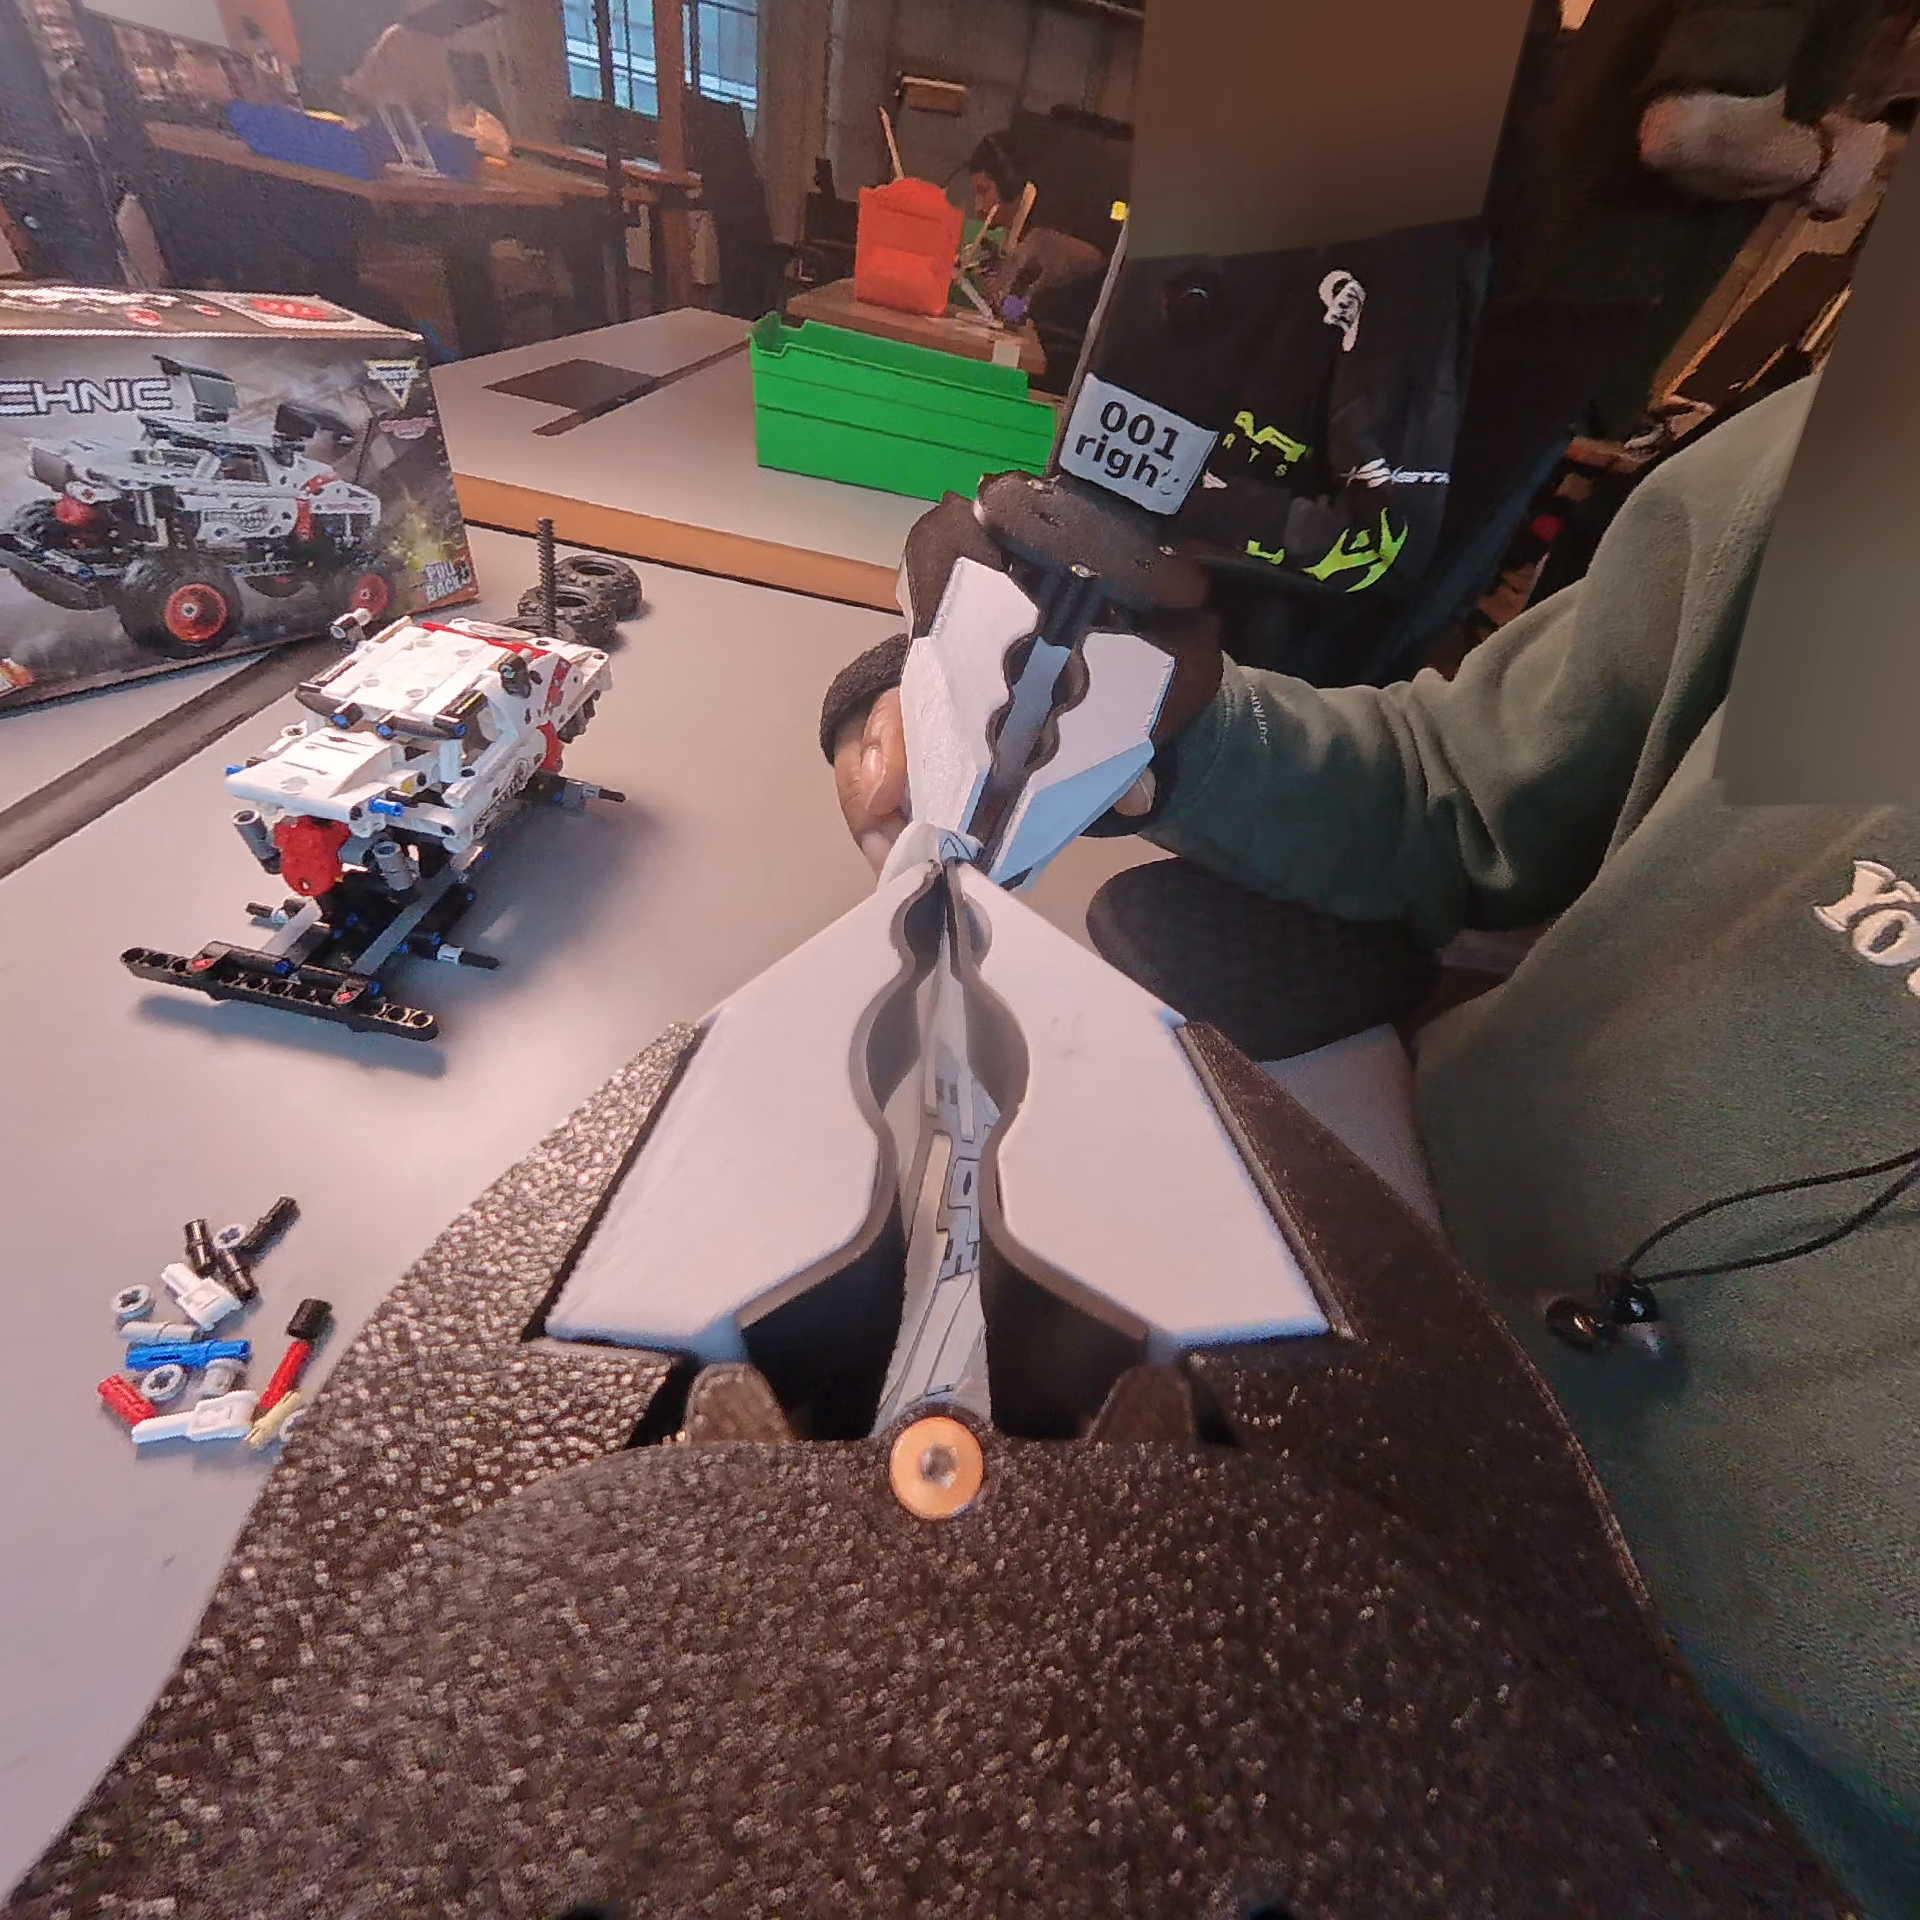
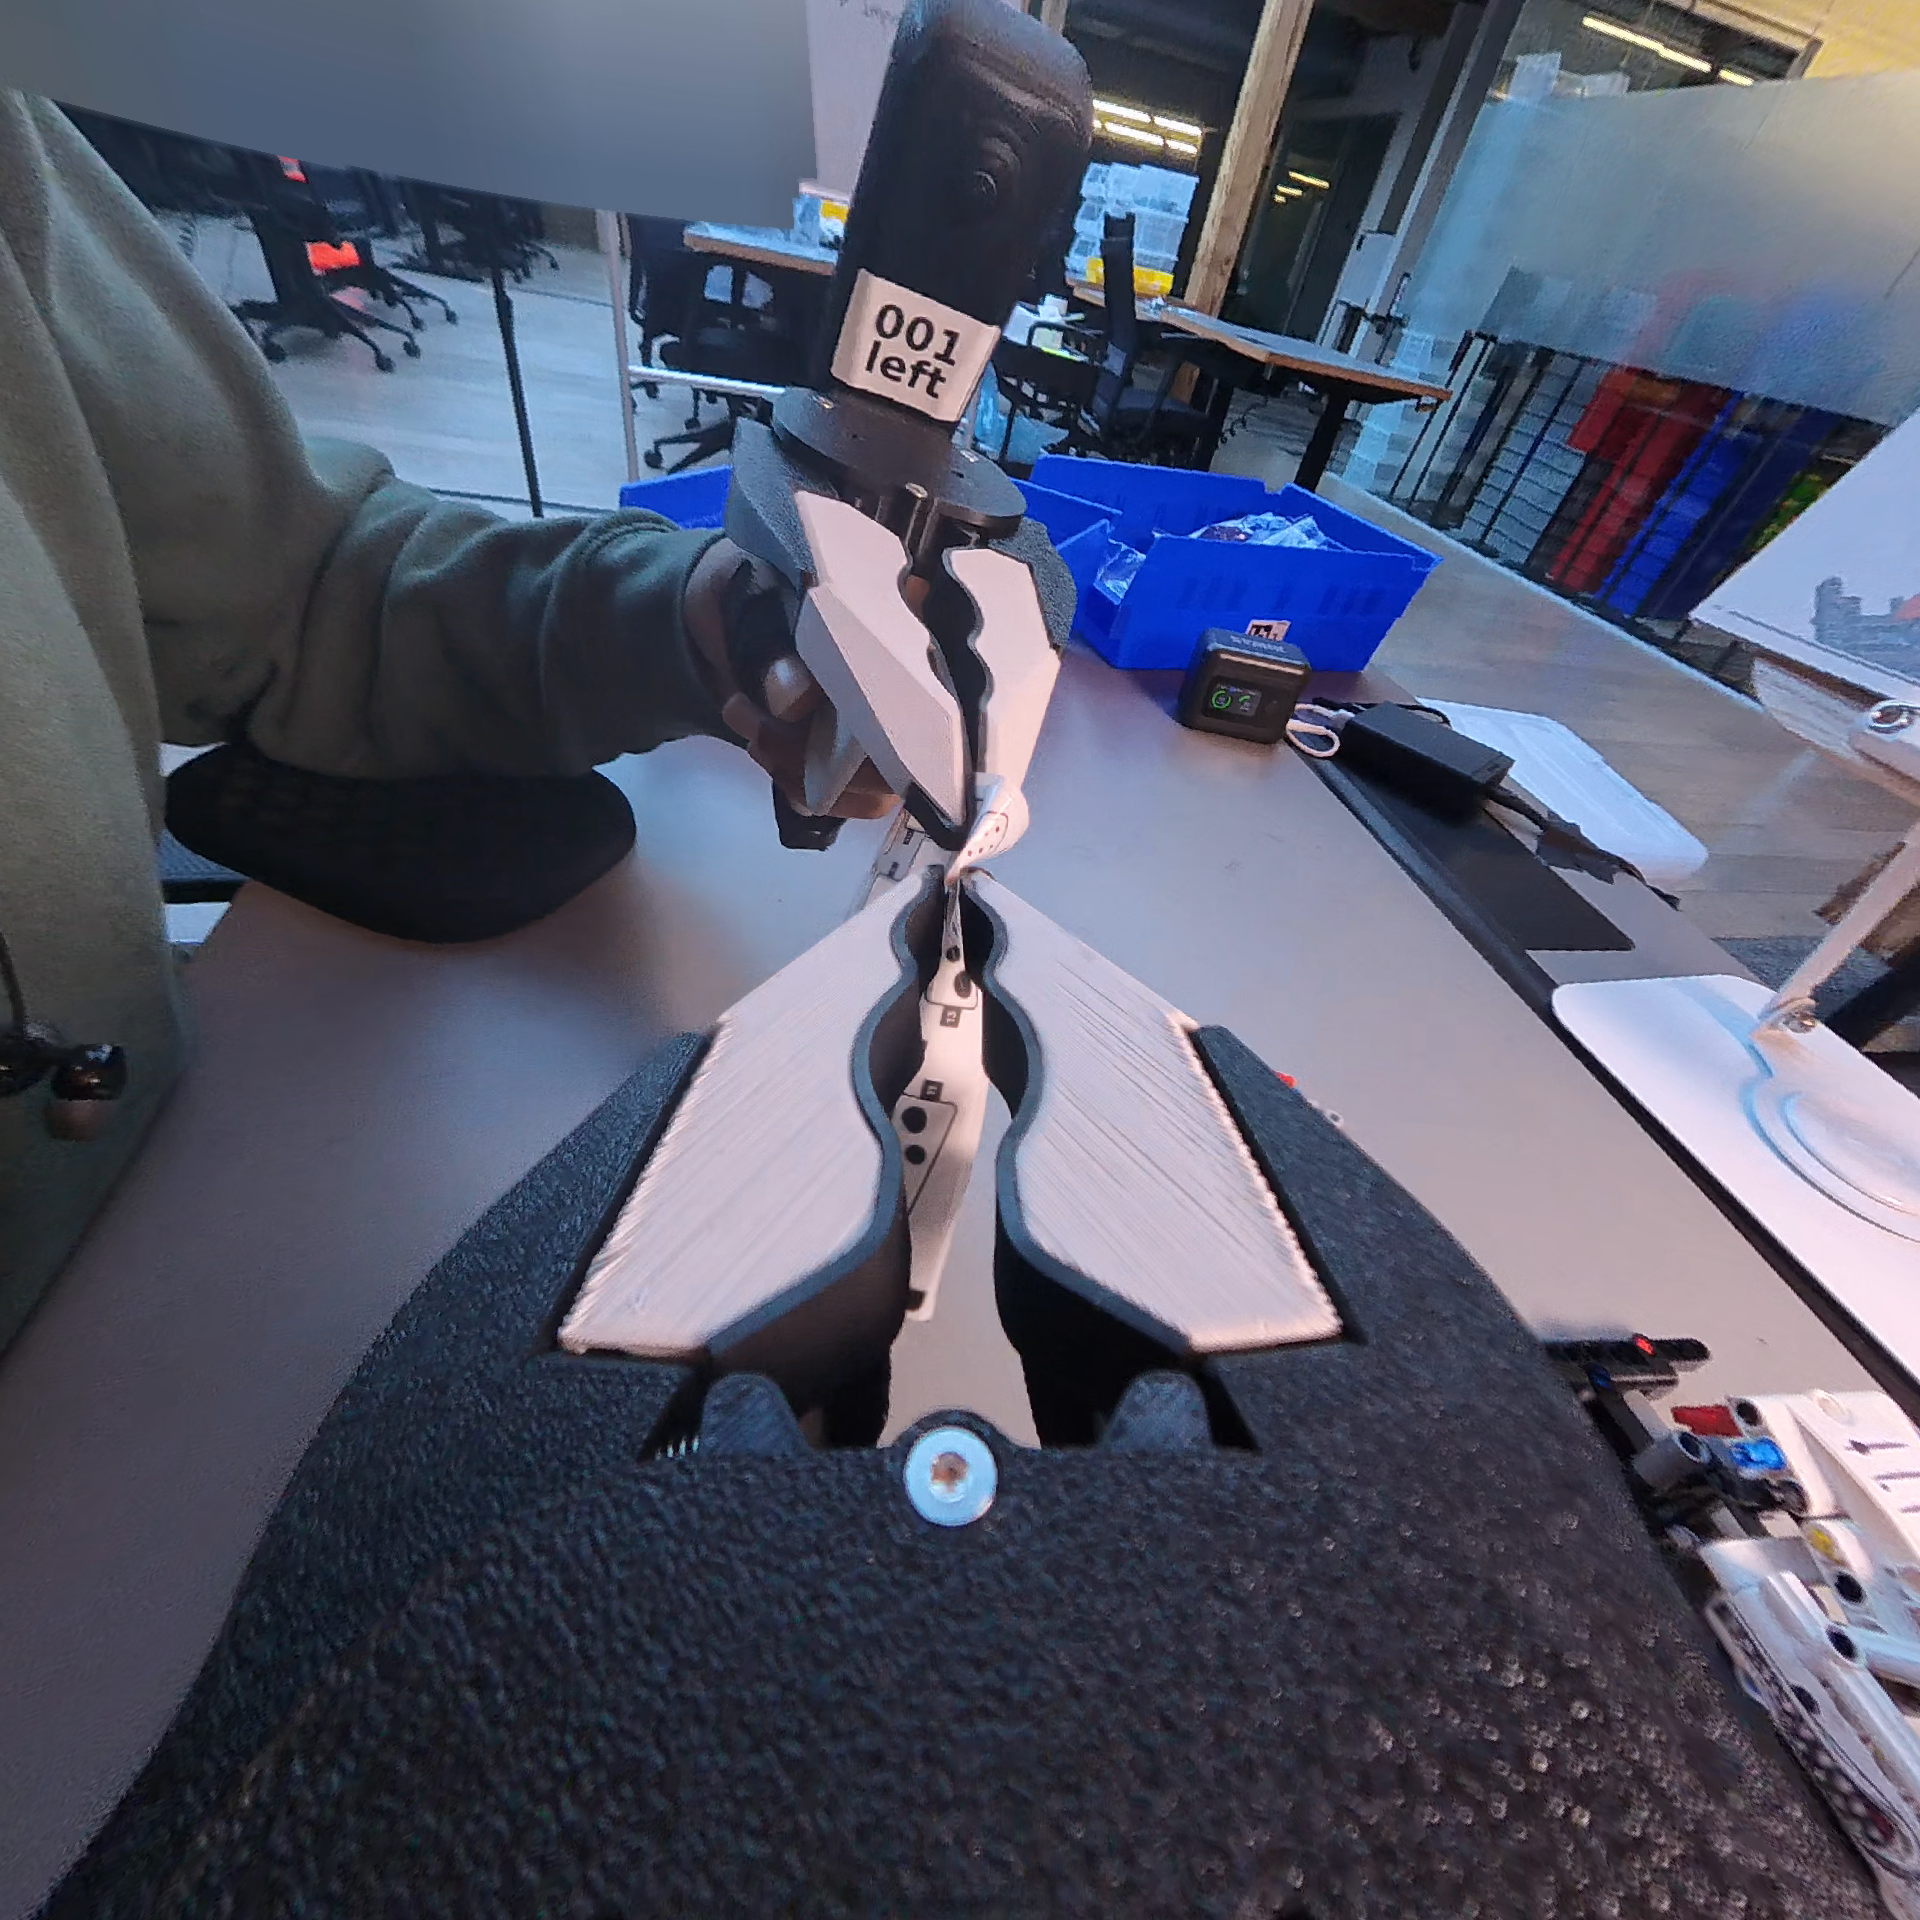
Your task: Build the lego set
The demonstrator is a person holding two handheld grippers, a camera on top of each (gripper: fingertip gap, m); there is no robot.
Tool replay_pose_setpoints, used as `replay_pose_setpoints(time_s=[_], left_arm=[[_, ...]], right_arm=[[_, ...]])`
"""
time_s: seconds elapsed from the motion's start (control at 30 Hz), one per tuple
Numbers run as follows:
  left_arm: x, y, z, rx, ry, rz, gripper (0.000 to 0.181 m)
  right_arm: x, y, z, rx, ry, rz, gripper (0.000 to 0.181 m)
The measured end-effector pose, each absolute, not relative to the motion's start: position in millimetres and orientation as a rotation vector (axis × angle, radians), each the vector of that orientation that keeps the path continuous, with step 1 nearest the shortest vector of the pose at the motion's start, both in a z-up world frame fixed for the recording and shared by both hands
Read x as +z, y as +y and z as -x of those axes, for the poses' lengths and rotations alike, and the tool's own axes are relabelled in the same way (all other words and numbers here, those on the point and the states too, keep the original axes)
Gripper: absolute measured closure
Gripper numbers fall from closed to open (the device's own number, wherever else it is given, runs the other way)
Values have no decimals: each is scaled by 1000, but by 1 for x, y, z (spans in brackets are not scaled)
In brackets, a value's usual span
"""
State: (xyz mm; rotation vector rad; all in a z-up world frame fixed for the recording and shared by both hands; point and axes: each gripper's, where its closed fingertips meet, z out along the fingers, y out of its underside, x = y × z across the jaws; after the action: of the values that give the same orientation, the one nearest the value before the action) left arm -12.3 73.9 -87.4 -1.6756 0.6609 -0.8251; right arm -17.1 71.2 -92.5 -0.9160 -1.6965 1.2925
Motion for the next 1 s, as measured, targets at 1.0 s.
replay_pose_setpoints(time_s=[1.0], left_arm=[[-104,93,29,-731,516,1798,181]], right_arm=[[-100,98,30,821,-1658,880,181]])
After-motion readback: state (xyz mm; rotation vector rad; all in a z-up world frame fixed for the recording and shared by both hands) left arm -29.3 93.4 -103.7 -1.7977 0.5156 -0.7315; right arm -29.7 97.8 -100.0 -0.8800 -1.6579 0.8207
